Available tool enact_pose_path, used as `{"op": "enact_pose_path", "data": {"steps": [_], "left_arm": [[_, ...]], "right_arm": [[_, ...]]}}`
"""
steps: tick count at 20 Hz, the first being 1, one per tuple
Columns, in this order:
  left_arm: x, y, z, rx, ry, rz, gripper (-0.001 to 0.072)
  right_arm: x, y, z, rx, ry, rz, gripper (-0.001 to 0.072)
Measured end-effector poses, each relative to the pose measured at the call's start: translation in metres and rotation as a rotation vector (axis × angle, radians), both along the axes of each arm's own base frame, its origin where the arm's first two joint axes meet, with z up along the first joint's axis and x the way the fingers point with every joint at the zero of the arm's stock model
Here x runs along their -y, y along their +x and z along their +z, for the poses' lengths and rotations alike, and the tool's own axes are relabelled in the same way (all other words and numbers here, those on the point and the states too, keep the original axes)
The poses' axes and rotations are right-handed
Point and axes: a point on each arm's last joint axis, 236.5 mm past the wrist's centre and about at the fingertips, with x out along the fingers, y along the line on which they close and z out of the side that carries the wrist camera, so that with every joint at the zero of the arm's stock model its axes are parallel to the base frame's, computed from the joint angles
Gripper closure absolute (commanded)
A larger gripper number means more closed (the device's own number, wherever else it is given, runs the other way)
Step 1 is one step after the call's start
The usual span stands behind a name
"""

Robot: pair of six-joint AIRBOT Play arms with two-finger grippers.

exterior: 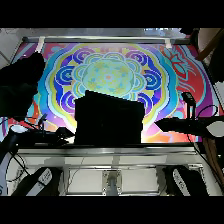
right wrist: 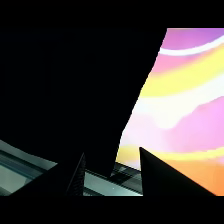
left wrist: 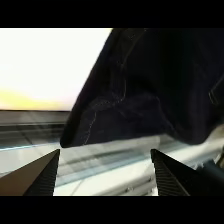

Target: Fold the clothes and pants, and hang the long-sleeved shirts on hangers.

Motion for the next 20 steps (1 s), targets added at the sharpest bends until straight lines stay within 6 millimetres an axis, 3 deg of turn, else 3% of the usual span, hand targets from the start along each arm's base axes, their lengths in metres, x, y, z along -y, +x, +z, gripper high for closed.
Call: {"op": "enact_pose_path", "data": {"steps": [6,14,20], "left_arm": [[0.01,-0.008,-0.008,0.006,-0.119,-0.106,0.0096],[0.002,-0.01,-0.019,0.016,-0.079,-0.151,0.0096],[0.019,-0.007,-0.021,0.036,-0.066,-0.198,0.0098]], "right_arm": [[0.0,0.001,0.001,-0.01,0.016,-0.027,0.0343],[-0.002,0.001,0.003,-0.021,0.041,-0.052,0.0343],[-0.003,0.003,0.004,-0.017,0.05,-0.057,0.0343]]}}
